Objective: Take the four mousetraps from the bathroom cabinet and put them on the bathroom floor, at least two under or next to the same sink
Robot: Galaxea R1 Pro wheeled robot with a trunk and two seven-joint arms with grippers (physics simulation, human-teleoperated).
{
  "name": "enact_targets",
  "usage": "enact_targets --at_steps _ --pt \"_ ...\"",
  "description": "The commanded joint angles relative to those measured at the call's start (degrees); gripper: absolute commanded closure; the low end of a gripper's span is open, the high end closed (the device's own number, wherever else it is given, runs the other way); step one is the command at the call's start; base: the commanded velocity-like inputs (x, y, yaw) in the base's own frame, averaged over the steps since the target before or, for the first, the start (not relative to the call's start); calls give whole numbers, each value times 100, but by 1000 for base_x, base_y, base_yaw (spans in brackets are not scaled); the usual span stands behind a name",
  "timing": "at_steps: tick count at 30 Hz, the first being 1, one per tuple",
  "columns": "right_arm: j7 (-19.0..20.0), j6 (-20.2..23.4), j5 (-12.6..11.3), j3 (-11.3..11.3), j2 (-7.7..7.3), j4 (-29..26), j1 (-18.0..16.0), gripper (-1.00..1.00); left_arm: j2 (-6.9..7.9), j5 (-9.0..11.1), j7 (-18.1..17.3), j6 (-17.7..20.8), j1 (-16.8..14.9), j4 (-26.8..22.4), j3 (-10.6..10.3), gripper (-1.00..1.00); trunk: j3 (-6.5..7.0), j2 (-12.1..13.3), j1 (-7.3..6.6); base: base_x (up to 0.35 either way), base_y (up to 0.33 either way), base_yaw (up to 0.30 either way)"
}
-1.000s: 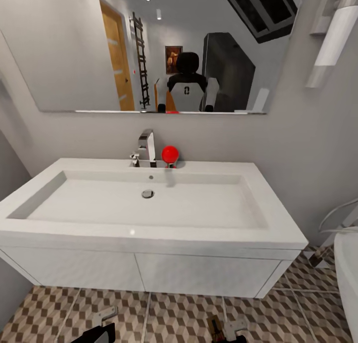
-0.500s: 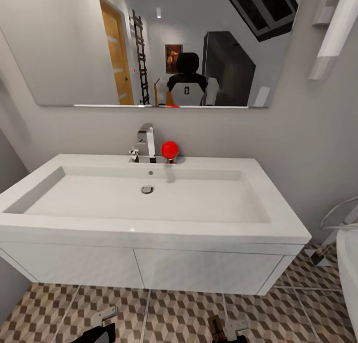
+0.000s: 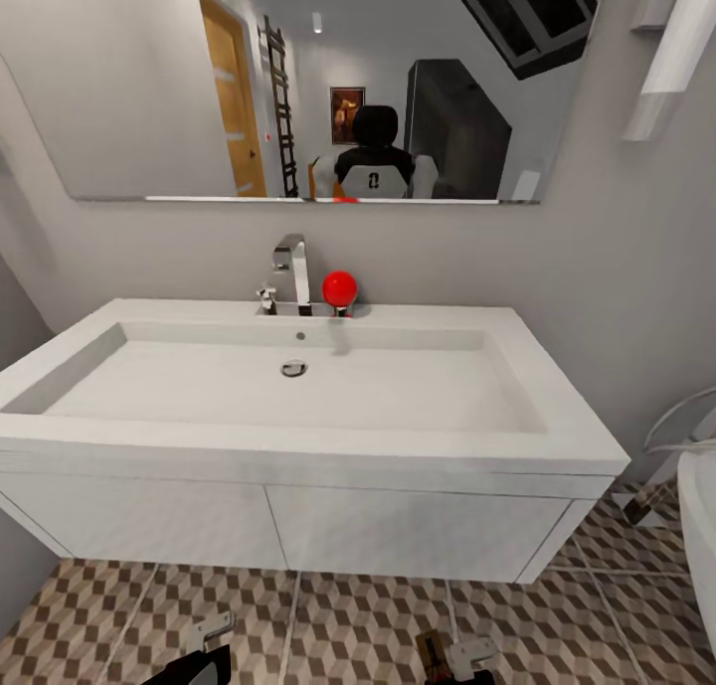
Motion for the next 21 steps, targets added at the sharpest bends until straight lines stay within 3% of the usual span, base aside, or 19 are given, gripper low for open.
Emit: enact_targets --at_steps 1,8,14,21 --pt "-45 11 19 27 11 4 -7 100 10 14 33 42 1 -20 -44 100 -23 -44 22 0 0 0" --pt "-68 931 35 13 18 -71 -241 100 16 35 33 50 1 -44 -32 100 -149 -324 176 0 0 0" --pt "-76 1098 27 9 104 -66 -495 100 17 38 33 43 1 -84 -3 100 -256 -565 307 0 0 0" --pt "-70 1166 26 4 114 -67 -531 100 38 31 48 91 1 -338 18 100 -382 -846 461 0 0 0"
